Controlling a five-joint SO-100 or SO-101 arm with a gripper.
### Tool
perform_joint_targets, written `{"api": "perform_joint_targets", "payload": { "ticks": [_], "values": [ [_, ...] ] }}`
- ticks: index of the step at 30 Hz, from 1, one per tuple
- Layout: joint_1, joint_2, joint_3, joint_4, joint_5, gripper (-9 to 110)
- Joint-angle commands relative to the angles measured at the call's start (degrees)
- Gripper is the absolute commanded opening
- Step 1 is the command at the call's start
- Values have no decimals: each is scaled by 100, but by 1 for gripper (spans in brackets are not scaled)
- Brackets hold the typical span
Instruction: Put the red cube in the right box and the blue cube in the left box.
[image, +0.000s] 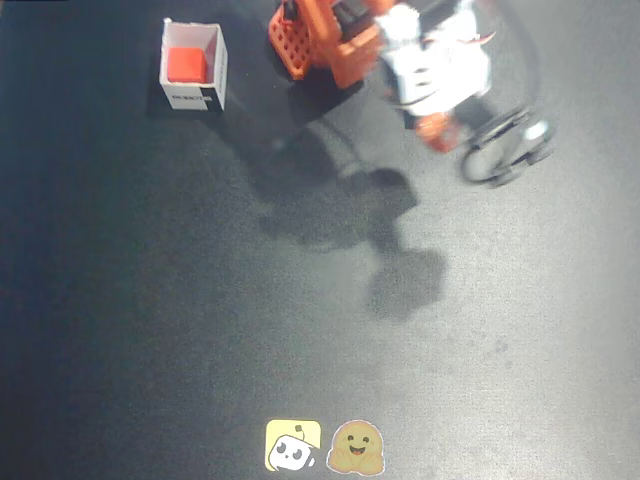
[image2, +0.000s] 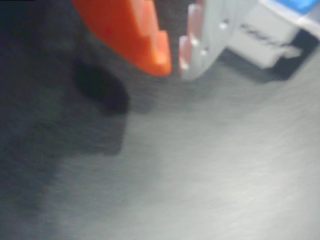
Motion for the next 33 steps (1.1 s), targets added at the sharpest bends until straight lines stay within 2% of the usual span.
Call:
{"api": "perform_joint_targets", "payload": {
  "ticks": [1,13,21,33],
  "values": [
    [545,580,202,-79,-185,0],
    [1986,2892,1354,352,-510,0],
    [2769,3278,1485,334,-624,0],
    [3076,3981,2716,-343,-642,0]
  ]
}}
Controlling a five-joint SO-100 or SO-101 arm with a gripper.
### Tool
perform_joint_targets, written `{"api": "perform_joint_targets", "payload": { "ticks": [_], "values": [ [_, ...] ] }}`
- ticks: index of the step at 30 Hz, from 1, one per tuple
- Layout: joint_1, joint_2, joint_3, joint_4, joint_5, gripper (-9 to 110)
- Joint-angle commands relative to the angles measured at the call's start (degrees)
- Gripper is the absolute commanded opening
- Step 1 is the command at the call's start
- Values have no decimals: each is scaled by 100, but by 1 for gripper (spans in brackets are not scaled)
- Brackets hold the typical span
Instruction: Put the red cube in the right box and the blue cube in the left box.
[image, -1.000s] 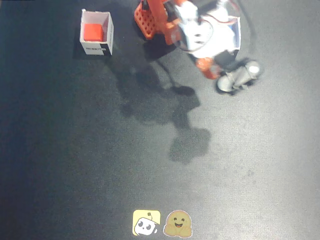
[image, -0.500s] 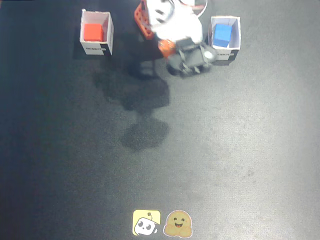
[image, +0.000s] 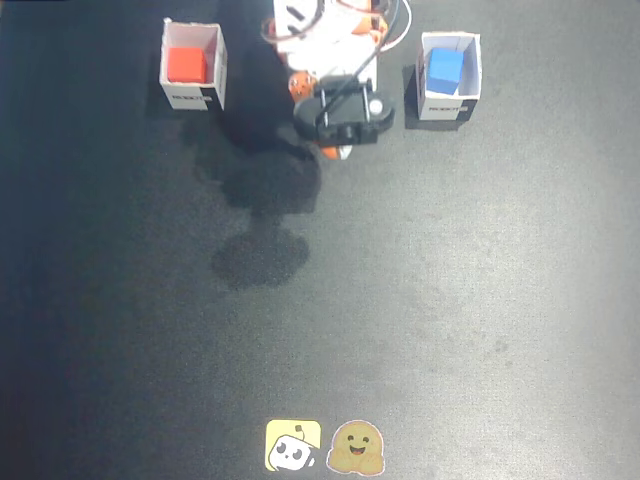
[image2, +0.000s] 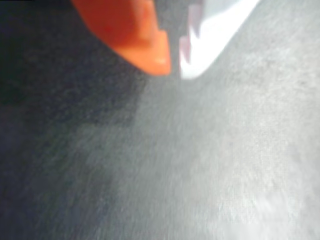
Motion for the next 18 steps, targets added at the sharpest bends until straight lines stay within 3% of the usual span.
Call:
{"api": "perform_joint_targets", "payload": {
  "ticks": [1,18],
  "values": [
    [62,88,299,-396,53,0],
    [123,88,387,-264,44,0]
  ]
}}
